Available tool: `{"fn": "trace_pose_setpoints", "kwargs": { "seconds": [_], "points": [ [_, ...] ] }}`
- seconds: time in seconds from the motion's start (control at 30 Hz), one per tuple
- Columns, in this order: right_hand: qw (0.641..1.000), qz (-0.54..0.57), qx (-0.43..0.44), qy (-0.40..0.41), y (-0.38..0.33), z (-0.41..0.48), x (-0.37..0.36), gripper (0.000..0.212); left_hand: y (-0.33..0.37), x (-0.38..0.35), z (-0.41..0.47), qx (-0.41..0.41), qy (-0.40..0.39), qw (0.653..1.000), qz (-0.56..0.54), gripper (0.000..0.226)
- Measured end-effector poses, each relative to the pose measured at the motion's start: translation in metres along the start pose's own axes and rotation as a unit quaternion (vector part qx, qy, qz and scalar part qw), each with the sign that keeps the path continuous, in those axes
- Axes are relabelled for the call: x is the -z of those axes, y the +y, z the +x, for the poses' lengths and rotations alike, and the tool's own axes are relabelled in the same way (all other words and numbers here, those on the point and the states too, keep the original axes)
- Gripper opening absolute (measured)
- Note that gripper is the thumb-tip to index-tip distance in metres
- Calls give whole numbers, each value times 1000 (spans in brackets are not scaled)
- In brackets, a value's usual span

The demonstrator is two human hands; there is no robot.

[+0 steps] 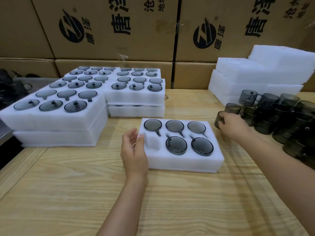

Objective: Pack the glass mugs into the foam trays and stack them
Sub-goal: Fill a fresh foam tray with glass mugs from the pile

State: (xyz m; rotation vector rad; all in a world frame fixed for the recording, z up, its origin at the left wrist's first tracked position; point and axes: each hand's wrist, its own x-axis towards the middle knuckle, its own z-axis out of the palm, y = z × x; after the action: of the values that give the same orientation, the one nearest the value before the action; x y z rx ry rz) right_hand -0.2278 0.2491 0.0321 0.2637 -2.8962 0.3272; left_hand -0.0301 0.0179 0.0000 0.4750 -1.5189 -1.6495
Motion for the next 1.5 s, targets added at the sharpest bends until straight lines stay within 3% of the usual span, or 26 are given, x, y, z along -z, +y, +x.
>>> {"fn": "trace_pose_setpoints", "kwargs": {
  "seconds": [0.13,0.23,0.37,0.53,0.63,0.7,0.8,0.93,1.03,1.17,1.2,1.37,1.5],
  "points": [
    [998,2,-9,59,7,-44,5,17,1,1,-1,-6,-7,1000,11,28],
    [994,9,-43,103,13,-84,5,27,1,2,-1,-4,-6,1000,30,30],
    [991,49,-21,126,11,-116,5,28,1,2,-1,2,-3,995,101,29],
    [959,124,-20,255,-21,-122,38,31,12,-1,-12,-237,43,922,304,28],
    [927,193,72,312,-68,-123,66,25,14,-4,-17,-320,7,889,327,45],
    [921,246,160,255,-105,-124,78,19,15,-5,-19,-330,-18,888,320,63],
    [916,275,272,103,-149,-128,77,22,16,-4,-18,-321,-34,895,306,80],
    [899,274,341,21,-170,-129,65,21,16,-3,-12,-287,-9,914,288,77],
    [886,329,326,12,-172,-125,58,18,16,-4,-10,-252,12,929,270,72],
    [895,352,266,-62,-174,-121,51,70,14,-7,-10,-241,43,934,261,65],
    [900,341,265,-63,-175,-120,50,73,13,-8,-10,-237,42,936,257,64],
    [901,355,231,-98,-162,-110,46,60,9,-4,-10,-239,-5,951,197,74],
    [903,362,180,-146,-159,-109,39,62,8,1,-6,-170,-40,984,23,64]
  ]
}}
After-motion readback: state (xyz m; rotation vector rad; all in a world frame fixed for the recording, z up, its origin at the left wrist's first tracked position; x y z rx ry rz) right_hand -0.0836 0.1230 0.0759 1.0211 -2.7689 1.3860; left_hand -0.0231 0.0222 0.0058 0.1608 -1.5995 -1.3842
